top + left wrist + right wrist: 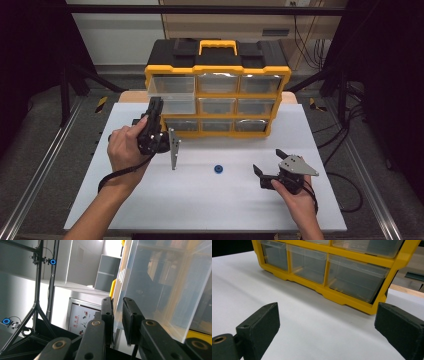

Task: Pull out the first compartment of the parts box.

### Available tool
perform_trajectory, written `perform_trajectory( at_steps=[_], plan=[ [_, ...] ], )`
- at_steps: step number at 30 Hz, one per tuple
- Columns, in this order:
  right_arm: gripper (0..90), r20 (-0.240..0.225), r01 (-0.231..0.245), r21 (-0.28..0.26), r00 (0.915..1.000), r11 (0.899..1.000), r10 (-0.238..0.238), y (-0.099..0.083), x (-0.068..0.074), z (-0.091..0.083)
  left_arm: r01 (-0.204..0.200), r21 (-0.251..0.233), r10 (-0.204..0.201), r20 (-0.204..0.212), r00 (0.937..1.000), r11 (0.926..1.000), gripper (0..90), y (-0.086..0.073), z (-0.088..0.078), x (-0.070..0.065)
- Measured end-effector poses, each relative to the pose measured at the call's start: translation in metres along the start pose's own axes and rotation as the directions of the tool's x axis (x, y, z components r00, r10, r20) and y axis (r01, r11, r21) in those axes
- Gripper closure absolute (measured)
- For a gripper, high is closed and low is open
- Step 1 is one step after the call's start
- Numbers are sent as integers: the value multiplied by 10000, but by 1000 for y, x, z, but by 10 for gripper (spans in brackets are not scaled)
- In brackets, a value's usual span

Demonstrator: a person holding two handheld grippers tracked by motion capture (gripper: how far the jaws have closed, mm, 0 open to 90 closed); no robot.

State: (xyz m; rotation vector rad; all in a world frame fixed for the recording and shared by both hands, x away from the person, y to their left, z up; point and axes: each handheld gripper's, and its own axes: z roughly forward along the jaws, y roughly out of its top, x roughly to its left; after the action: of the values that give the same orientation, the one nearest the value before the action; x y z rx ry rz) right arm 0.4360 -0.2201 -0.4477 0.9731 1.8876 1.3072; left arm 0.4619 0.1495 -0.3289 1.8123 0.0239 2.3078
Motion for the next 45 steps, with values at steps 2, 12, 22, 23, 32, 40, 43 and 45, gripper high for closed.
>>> perform_trajectory(
  at_steps=[2,12,22,23,32,40,43,45],
  plan=[
    [65,-6,-6,11,10000,10000,6,0,0,0,-38,7,38,-3,10000,10000,793,0,0,0],
    [65,-13,-25,21,10000,10000,25,0,0,0,28,-15,-28,-19,10000,10000,784,1,-2,-2],
    [65,-35,-3,64,10000,10000,3,0,0,1,1265,162,-1268,153,9918,9918,696,-4,-5,3],
    [65,-46,-36,63,10000,10000,36,0,1,1,1656,243,-1660,167,9860,9859,633,-6,-7,6],
    [64,-107,80,67,9999,9999,-79,0,3,2,4322,884,-4393,885,8940,8974,416,-22,-22,12],
    [63,-65,106,151,9999,9998,-105,0,3,2,5196,1593,-5413,1587,8257,8394,346,-36,-21,9],
    [63,-79,189,217,9998,9996,-187,0,4,3,5369,1915,-5676,1889,8013,8216,318,-42,-21,5],
    [63,-119,215,274,9997,9994,-212,1,5,3,5596,2119,-5966,2108,7744,8012,302,-45,-21,3]
  ],
)
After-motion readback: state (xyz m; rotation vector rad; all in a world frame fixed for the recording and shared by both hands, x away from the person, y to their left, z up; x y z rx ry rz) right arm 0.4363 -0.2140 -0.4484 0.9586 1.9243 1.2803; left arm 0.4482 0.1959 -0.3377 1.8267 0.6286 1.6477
